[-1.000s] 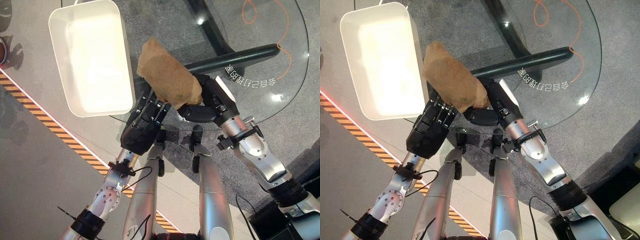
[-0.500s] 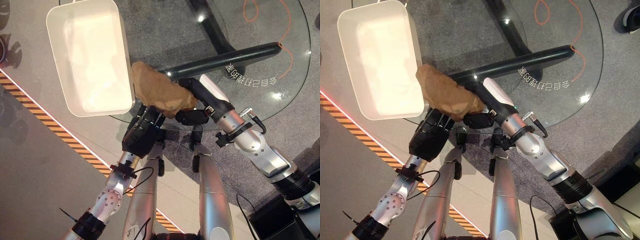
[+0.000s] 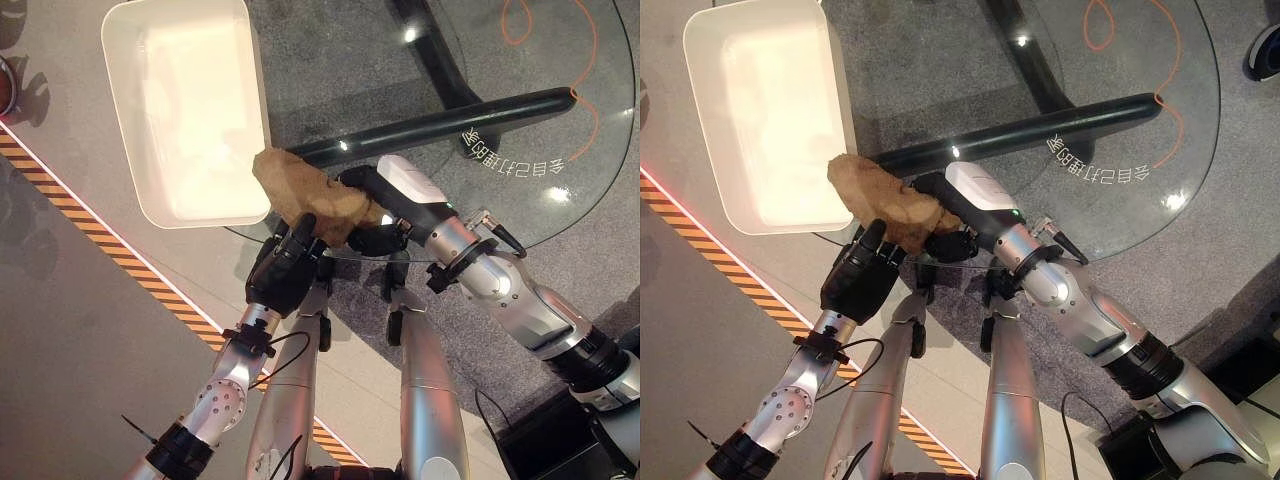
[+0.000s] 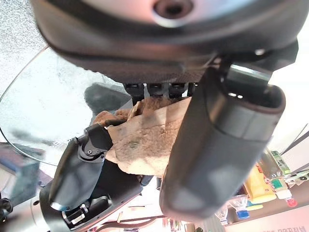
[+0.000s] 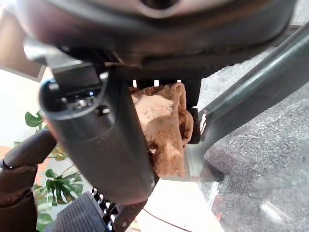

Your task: Wipe the table with a cloth and put it in the basket.

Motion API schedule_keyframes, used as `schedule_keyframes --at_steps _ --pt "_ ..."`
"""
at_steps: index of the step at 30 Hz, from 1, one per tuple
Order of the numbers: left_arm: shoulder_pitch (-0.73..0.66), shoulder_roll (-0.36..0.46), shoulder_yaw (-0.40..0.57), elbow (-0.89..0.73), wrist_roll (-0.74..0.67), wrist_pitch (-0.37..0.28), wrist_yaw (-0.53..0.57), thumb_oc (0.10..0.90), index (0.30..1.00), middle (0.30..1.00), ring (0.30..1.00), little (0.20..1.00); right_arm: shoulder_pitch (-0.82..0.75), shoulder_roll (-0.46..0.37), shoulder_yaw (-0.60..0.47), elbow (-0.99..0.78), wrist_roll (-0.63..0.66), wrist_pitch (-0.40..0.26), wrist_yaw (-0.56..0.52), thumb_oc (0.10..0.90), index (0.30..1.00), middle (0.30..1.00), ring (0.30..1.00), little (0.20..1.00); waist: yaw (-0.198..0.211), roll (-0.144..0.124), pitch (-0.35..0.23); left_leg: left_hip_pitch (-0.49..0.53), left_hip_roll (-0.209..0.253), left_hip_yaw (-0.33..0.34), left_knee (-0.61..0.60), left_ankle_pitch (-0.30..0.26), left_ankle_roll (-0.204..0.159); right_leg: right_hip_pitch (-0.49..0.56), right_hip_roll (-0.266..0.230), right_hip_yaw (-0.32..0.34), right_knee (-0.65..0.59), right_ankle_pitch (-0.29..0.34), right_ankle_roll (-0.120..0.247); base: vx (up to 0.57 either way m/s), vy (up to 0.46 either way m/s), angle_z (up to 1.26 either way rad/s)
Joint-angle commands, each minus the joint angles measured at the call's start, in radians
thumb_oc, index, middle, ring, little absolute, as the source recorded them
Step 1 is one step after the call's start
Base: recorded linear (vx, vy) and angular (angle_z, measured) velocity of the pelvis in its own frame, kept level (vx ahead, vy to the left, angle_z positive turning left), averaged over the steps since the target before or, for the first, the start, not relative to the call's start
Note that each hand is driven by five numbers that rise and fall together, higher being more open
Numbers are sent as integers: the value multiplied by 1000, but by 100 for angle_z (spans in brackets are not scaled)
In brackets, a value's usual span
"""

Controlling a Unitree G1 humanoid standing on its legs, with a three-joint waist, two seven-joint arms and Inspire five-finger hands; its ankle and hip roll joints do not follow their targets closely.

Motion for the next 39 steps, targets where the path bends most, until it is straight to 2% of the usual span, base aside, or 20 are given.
schedule_keyframes --at_steps 1,6,15,19,21,24,29,33,39 --pt "-66 -10 35 -213 62 -64 -107 800 900 900 900 900 5 -25 131 -193 3 -61 155 100 300 300 300 200 11 -10 -28 40 -60 -5 26 -72 24 60 79 13 -117 53 17 0 0 0" --pt "-76 4 33 -206 34 -76 -116 800 900 900 900 900 -25 -52 169 -191 12 -33 231 100 300 300 300 200 15 -16 -28 43 -60 -6 19 -68 22 65 79 8 -124 57 17 0 0 0" --pt "-71 14 30 -204 -20 -83 -168 800 900 900 900 900 -39 -86 192 -185 35 -13 290 100 300 300 300 200 17 -23 -28 48 -59 -3 10 -64 21 68 81 8 -128 60 16 0 0 0" --pt "-72 16 32 -201 -59 -95 -186 800 900 900 900 900 -37 -93 203 -184 104 -19 360 100 300 300 300 200 18 -26 -28 53 -59 -5 6 -62 21 71 82 6 -129 60 16 0 0 0" --pt "-76 19 30 -201 -70 -116 -191 800 900 900 900 900 -33 -94 210 -189 149 -11 424 100 300 300 300 200 18 -29 -28 52 -60 -7 7 -60 20 71 83 7 -129 62 15 0 0 0" --pt "-83 14 30 -201 -114 -157 -207 800 900 900 900 900 -29 -89 225 -186 173 -16 456 100 300 300 300 200 20 -31 -28 52 -61 -9 5 -57 19 72 83 7 -131 63 14 0 0 0" --pt "-106 -18 40 -181 -234 -206 -237 800 900 900 900 900 -38 -71 237 -160 172 -13 476 100 300 300 300 200 19 -37 -28 58 -62 -12 3 -58 17 78 86 9 -131 61 13 0 0 0" --pt "-134 -38 60 -166 -317 -226 -237 800 900 900 900 900 -57 -61 235 -133 188 -6 436 100 300 300 300 200 16 -43 -28 57 -61 -12 8 -59 14 76 87 11 -127 59 12 0 -5 3" --pt "-188 -54 90 -144 -280 -286 -181 800 900 900 900 900 -78 -60 211 -100 207 -13 420 100 300 300 300 200 7 -46 -28 58 -61 -10 11 -61 13 72 90 18 -120 55 11 0 0 0"
